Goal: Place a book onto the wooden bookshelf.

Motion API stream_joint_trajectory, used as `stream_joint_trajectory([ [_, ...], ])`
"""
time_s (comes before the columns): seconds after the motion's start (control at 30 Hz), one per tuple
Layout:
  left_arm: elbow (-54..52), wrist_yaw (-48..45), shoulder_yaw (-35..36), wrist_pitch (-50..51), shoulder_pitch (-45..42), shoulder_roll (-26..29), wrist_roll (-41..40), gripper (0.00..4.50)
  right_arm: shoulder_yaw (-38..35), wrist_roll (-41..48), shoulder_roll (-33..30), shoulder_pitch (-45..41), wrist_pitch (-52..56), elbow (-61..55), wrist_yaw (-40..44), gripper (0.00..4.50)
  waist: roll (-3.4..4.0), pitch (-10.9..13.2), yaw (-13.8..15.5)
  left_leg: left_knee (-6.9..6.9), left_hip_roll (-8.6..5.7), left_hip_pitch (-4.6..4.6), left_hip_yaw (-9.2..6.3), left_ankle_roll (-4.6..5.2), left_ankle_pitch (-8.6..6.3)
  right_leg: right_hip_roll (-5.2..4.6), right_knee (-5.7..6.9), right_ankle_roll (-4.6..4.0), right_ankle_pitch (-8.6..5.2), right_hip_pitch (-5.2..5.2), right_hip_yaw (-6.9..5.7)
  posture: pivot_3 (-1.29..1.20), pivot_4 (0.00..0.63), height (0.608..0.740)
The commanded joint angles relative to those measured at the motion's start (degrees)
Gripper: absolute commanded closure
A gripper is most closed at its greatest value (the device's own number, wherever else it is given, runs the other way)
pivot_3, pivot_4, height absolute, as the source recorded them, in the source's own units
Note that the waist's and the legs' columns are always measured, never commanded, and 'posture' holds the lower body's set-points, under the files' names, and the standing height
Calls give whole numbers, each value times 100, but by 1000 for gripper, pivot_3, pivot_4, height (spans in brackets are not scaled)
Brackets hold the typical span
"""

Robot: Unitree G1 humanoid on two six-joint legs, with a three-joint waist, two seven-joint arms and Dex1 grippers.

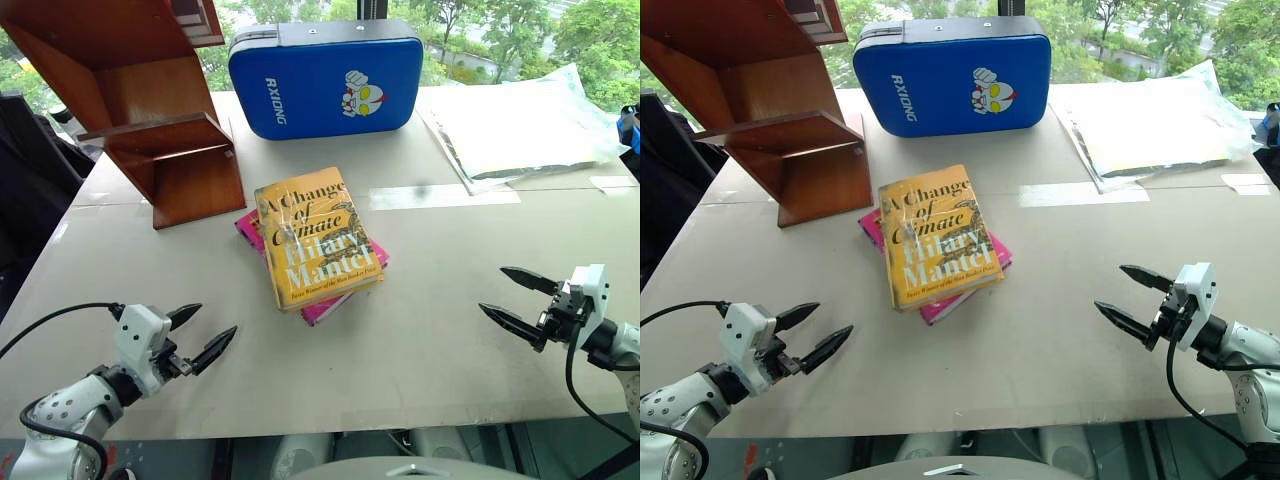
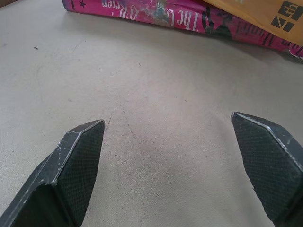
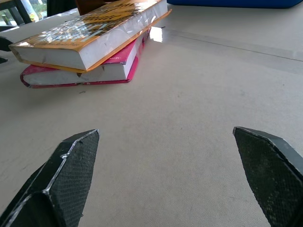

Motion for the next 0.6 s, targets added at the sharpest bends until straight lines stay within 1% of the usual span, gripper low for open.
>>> stream_joint_trajectory([
  [0.03, -183, -43, 165, -111, 46, 58, 12, 96, -147, 58, -56, -10, -108, -165, 24, 0, 0, 0, 0, 0, 0, 0, 0, 0, 0, 0, 0, 0, 0, 0, 0, 0, 150, 740],
  [0.6, -103, -110, 140, -147, -99, 63, 8, 96, -134, -27, -55, -111, -84, -96, -54, 0, 0, 0, -1, 2, -1, 0, 2, 0, 0, 2, 0, 1, 4, 1, -6, 0, 150, 740],
])
